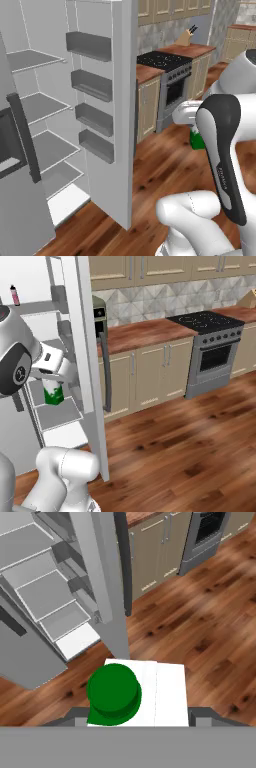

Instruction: Take out the milk from the fridge and place it on the tray on the counter. Then take the sugar cube near the tray and place it in the tray.

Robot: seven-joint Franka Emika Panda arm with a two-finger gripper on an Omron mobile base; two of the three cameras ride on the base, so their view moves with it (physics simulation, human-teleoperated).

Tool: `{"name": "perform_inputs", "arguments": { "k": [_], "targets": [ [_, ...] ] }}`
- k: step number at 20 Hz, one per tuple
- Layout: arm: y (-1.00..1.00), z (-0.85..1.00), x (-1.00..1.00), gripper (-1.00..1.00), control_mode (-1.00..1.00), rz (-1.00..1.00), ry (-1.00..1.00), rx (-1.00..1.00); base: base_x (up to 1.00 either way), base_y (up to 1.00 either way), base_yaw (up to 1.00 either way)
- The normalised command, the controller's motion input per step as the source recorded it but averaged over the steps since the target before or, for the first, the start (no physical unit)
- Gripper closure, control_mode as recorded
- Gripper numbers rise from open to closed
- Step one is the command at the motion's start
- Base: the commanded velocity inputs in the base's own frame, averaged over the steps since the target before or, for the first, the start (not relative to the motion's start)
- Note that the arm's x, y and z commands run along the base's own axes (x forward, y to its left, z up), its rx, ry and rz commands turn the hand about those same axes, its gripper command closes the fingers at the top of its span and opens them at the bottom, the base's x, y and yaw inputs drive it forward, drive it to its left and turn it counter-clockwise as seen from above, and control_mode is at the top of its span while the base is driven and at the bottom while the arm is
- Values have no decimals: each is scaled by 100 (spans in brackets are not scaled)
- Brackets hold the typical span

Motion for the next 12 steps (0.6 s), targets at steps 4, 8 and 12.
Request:
{"name": "perform_inputs", "arguments": {
  "k": [4, 8, 12],
  "targets": [
    [0, 0, 0, 100, 100, 0, 0, 0, 0, 0, -100],
    [0, 0, 0, 100, 100, 0, 0, 0, 0, 0, -100],
    [0, 0, 0, 100, 100, 0, 0, 0, 0, 0, -100]
  ]
}}
